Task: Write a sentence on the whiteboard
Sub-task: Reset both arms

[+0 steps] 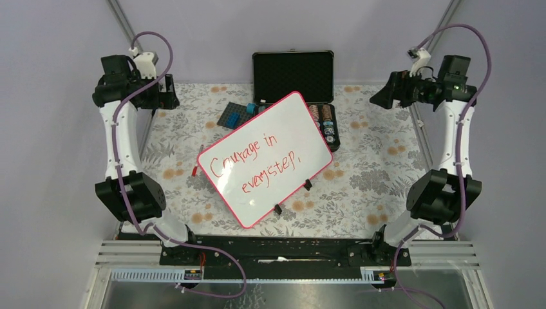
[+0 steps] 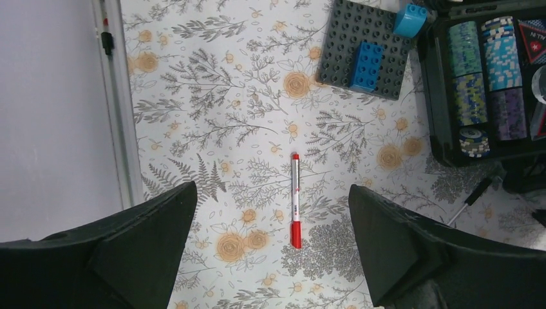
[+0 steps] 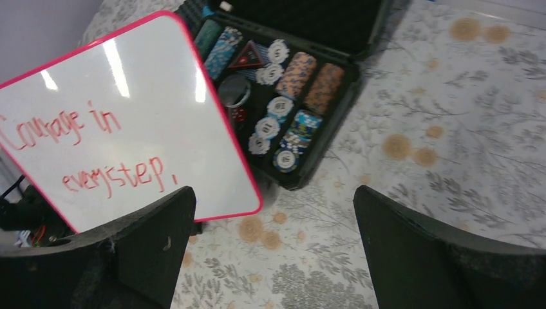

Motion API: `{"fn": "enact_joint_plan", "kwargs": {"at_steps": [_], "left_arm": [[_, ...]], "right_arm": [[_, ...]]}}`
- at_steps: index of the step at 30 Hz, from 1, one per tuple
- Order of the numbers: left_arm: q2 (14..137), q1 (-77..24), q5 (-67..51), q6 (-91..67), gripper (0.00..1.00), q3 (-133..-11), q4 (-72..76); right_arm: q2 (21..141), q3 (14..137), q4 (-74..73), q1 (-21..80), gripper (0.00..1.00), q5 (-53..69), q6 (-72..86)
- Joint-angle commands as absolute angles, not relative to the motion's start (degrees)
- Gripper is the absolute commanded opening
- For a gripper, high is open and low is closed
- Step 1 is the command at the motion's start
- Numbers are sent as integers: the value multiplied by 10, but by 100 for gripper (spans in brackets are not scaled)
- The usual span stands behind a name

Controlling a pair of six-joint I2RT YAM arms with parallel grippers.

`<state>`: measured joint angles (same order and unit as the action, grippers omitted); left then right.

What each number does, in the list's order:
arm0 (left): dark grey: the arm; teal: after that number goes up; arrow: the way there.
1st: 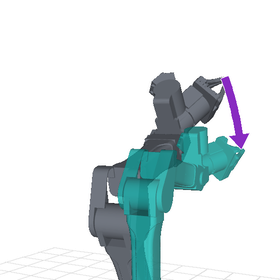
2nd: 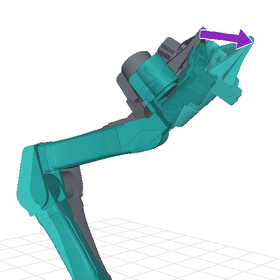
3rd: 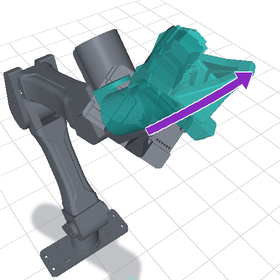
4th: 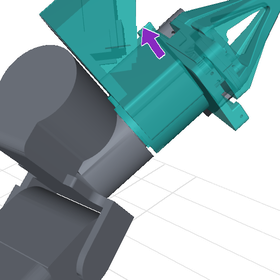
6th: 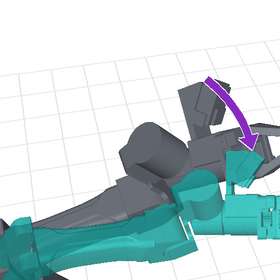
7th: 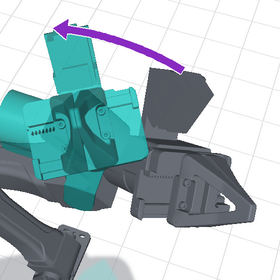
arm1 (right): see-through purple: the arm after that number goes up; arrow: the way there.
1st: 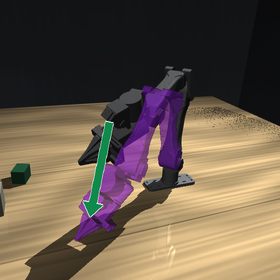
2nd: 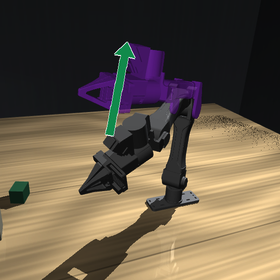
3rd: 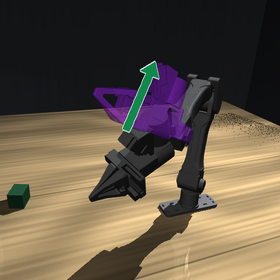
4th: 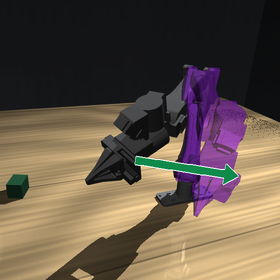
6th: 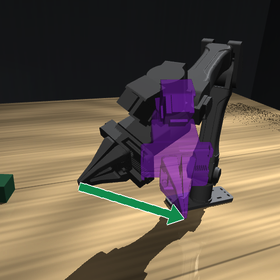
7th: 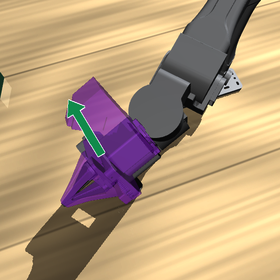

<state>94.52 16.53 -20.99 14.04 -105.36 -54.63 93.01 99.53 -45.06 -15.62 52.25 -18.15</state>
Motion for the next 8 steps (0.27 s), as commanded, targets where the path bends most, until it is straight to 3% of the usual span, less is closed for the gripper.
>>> {"fn": "enact_joint_plan", "kwargs": {"at_steps": [1, 8], "left_arm": [[906, 187, -227, 104, 99, -1064, -517], [888, 194, -206, 79, 99, -1042, -481]], "right_arm": [[962, 1045, -476, -203, 100, 518, -211], [982, 1064, -476, -230, 100, 510, -222]]}}
